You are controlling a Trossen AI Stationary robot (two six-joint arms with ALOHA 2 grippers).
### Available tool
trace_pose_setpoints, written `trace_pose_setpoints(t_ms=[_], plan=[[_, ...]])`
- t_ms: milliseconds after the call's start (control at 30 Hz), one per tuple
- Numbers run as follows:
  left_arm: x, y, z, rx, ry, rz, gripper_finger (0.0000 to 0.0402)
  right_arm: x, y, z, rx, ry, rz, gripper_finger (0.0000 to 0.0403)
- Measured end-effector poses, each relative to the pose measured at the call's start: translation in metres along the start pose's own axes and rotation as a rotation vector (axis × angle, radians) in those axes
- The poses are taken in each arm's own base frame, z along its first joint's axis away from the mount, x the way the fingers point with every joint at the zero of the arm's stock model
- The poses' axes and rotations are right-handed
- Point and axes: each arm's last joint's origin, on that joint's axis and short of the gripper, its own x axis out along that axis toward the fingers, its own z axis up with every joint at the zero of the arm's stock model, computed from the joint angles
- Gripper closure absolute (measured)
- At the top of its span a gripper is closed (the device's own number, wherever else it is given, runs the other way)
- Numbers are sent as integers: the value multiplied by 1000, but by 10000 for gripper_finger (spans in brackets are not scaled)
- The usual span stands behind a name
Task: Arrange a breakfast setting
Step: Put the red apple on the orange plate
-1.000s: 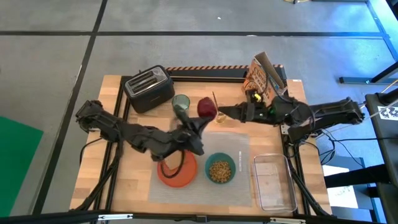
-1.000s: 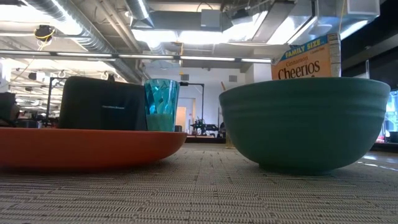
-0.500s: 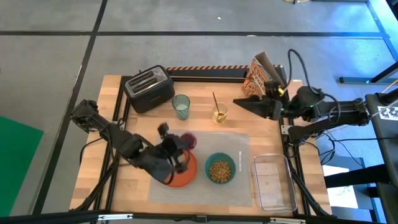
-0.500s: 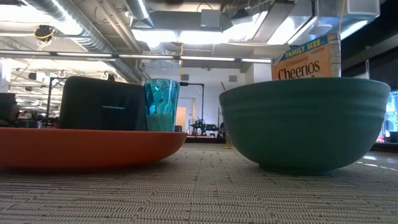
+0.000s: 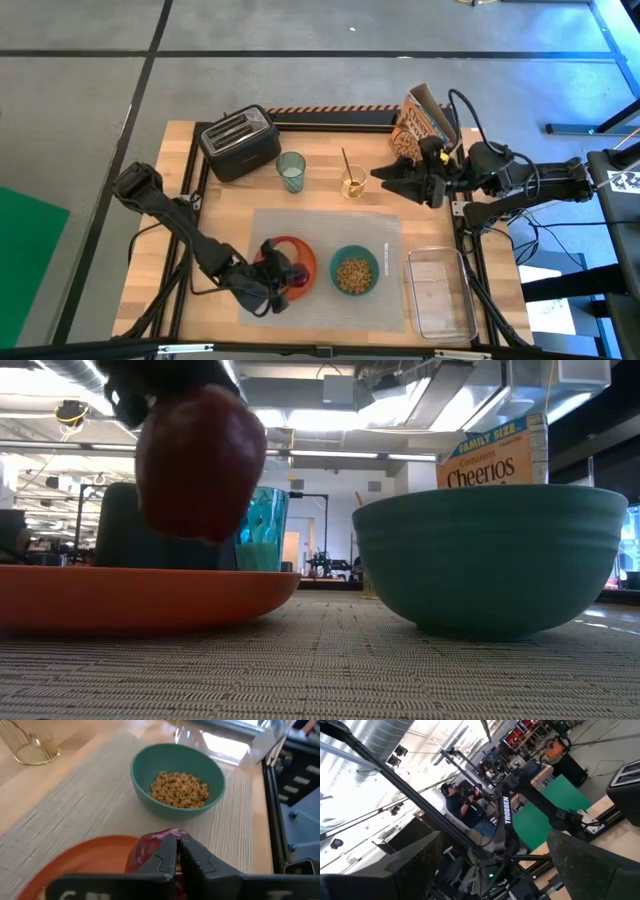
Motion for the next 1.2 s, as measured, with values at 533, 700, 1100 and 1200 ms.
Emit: trace_pose_setpoints(t_ms=[533,700,1100,1200], plan=[[2,23,-48,-3,-78,-39,391,0,-2,-2,-1,24,-18,56],[3,25,-53,3,-43,-65,391,0,-2,-2,-7,25,-19,56],[3,28,-57,5,-20,-74,363,-1,-10,-7,-32,63,-114,56],[3,28,-57,-6,-13,-80,340,-1,-11,-8,-36,67,-140,56]])
